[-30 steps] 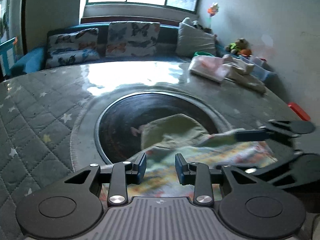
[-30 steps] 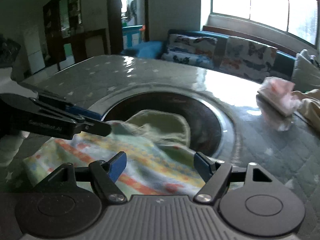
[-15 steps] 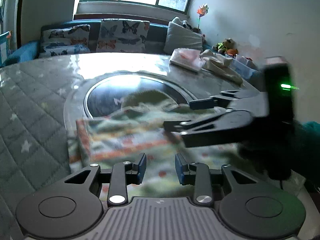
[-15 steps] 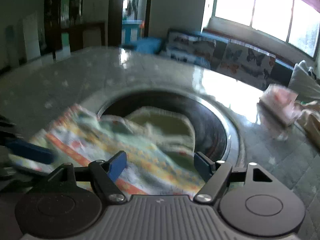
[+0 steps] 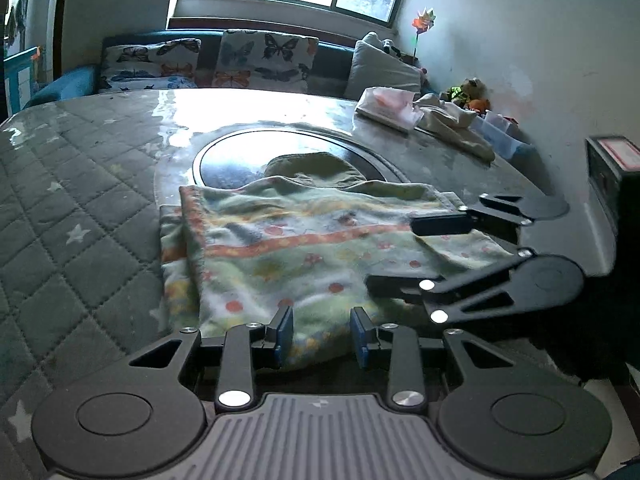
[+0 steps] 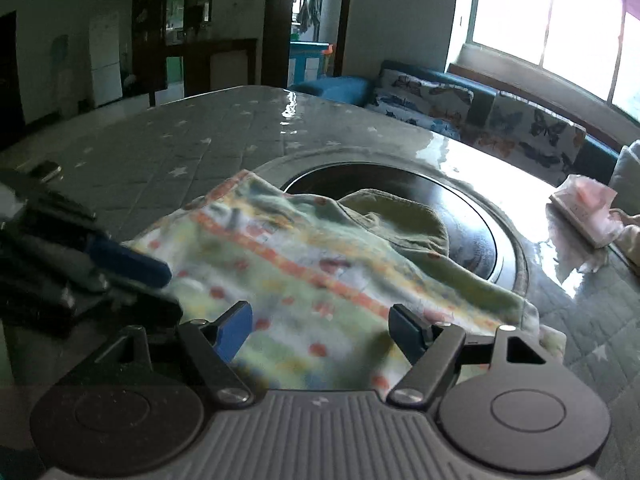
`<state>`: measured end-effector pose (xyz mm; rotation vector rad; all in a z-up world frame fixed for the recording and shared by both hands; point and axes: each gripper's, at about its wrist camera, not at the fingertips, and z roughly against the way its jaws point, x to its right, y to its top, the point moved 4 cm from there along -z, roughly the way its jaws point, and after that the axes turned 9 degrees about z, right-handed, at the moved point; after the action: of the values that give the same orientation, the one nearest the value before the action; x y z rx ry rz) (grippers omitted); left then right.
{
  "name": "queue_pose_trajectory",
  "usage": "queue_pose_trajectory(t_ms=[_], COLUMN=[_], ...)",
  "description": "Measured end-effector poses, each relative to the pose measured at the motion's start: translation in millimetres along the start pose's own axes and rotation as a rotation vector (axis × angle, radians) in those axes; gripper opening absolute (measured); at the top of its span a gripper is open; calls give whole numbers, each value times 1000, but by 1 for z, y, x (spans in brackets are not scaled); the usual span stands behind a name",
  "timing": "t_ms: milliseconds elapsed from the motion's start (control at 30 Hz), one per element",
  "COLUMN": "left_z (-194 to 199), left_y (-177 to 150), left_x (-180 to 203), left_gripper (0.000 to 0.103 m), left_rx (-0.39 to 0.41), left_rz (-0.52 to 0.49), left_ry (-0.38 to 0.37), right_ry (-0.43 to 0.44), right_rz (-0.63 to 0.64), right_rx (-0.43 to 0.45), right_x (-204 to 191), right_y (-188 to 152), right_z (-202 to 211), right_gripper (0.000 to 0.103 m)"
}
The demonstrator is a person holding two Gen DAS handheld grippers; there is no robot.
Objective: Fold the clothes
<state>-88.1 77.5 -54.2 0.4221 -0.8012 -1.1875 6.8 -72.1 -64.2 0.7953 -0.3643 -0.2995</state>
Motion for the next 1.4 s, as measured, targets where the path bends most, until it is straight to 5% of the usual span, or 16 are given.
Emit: queue_pose_trajectory(t_ms=[700, 833, 1400], left_z=[31, 37, 39], left_y=[-8, -2, 15], left_x=[-43, -49, -79], left_gripper=[36, 55, 92], left_rx=[0, 22, 54], left_rz=[163, 179, 240], left_ry=[30, 75, 216], right_ry=[33, 30, 178], right_rz=[46, 66, 217], right_rx=[-8, 19, 35], right_x=[-32, -35, -102], right_y=[-1, 11, 43], right_z=[13, 21, 2], right_gripper=[78, 78, 70])
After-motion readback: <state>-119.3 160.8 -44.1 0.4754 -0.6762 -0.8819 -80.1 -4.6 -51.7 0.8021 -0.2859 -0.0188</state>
